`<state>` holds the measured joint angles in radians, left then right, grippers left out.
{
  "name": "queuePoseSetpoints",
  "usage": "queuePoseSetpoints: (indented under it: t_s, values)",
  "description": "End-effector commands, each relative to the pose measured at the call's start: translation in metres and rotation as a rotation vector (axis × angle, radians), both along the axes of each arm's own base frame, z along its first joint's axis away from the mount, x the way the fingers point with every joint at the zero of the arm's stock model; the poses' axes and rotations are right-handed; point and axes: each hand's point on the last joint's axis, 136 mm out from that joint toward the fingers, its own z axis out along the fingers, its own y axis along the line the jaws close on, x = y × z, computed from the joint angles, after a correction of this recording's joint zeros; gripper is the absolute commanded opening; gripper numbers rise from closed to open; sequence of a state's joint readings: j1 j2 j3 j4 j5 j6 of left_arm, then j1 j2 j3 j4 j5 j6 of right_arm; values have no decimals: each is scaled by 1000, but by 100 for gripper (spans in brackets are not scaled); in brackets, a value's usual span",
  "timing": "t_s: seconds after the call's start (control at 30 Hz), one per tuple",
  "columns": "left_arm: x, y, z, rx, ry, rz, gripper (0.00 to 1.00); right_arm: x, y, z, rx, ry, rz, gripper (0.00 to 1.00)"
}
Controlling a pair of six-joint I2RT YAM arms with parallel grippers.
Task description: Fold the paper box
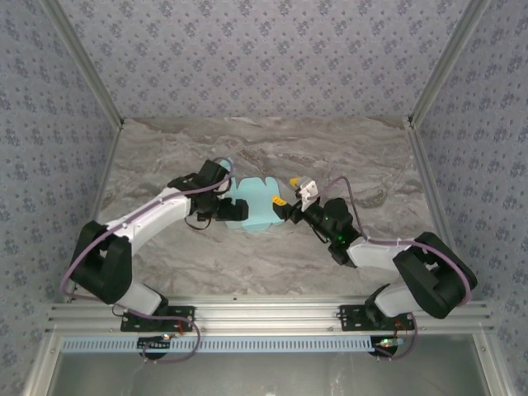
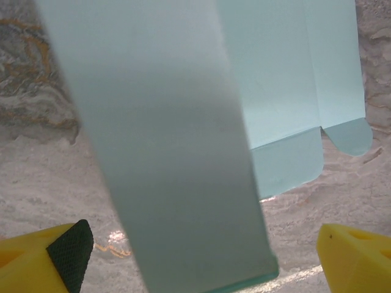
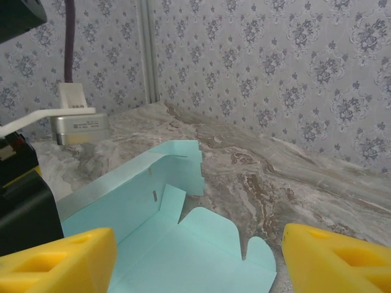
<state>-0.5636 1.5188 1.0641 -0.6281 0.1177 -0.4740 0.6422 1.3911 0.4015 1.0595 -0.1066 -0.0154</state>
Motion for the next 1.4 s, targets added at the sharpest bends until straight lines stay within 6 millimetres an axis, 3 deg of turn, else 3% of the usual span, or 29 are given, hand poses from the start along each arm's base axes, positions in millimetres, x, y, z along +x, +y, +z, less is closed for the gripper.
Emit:
queuePoseSetpoints:
  t_s: [0.0,0.2,0.37,0.57,0.73,0.9,1.07,1.2,1.37]
  values:
    - [3,8,-6,96,15,14,90,-4,-5,-6,3,34,18,74]
    - [-3,4,-21,151,73,-3,82,-1,-15,-3,16,38,-2,74]
    - [-3,11,-32,253,78,-20,69,2,-22,-1,19,33,-17,74]
    - [6,13,-28,313,51,-91,56,2,-26,-3,22,43,-19,74]
    - [6,12,-32,346,46,-193,54,5,-32,-4,26,54,-36,74]
    - [1,7,-42,307,80,-300,47,12,-44,0,30,76,-86,74]
    - [5,6,-44,260,68,-339,48,25,-63,4,32,116,-169,74]
    - [1,-10,-33,199,-9,-563,44,39,-91,4,84,139,-288,75]
    - [-8,-23,-22,133,-105,-766,43,55,-118,-5,84,183,-274,77]
